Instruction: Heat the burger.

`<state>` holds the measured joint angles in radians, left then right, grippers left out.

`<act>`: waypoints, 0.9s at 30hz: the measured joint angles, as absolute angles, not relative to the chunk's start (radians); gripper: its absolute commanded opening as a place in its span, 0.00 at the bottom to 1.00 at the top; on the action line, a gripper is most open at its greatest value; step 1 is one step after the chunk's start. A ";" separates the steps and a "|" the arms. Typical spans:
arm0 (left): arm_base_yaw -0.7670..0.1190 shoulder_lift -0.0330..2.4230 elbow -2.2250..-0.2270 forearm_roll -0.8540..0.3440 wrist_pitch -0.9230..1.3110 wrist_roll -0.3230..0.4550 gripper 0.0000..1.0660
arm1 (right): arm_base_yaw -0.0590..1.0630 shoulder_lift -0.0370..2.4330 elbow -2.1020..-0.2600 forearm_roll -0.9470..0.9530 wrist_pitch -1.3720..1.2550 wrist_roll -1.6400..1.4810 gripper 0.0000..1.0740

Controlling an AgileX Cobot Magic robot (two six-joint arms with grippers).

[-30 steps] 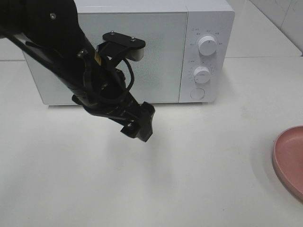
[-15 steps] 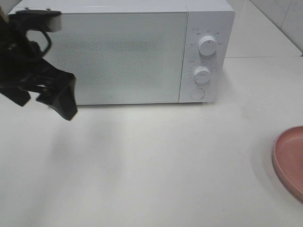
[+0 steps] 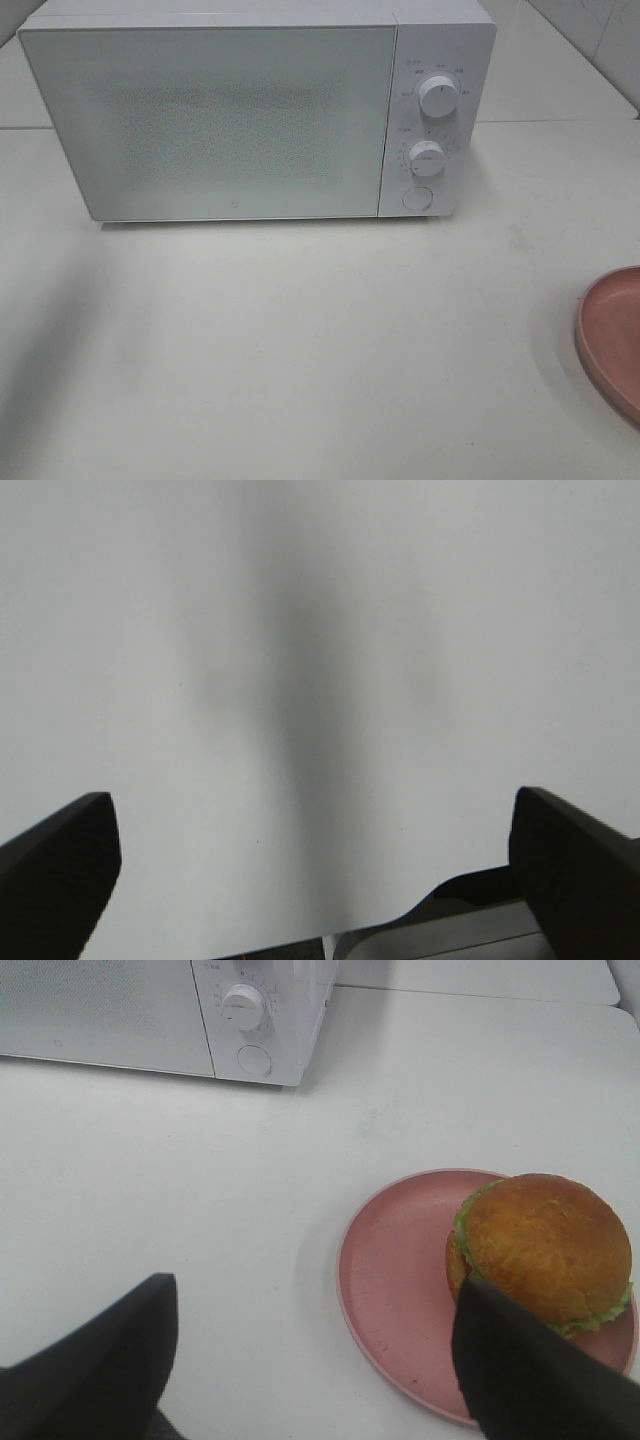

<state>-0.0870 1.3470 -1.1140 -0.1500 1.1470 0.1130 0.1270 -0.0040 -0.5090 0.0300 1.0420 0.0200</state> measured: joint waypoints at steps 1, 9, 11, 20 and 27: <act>-0.063 1.305 -1.063 -0.142 1.147 0.113 0.92 | 0.127 -0.004 -0.509 0.030 1.042 0.020 0.69; -0.048 1.113 -0.847 -0.083 1.148 0.113 0.92 | 0.127 -0.004 -0.509 0.030 1.042 0.020 0.69; -0.048 1.083 -0.818 -0.082 1.148 0.113 0.92 | 0.127 -0.004 -0.509 0.030 1.042 0.020 0.69; -0.048 0.767 -0.592 -0.080 1.105 0.114 0.92 | 0.127 -0.004 -0.509 0.030 1.042 0.020 0.69; -0.048 0.578 -0.504 -0.072 1.062 0.114 0.92 | 0.127 -0.004 -0.509 0.030 1.042 0.020 0.69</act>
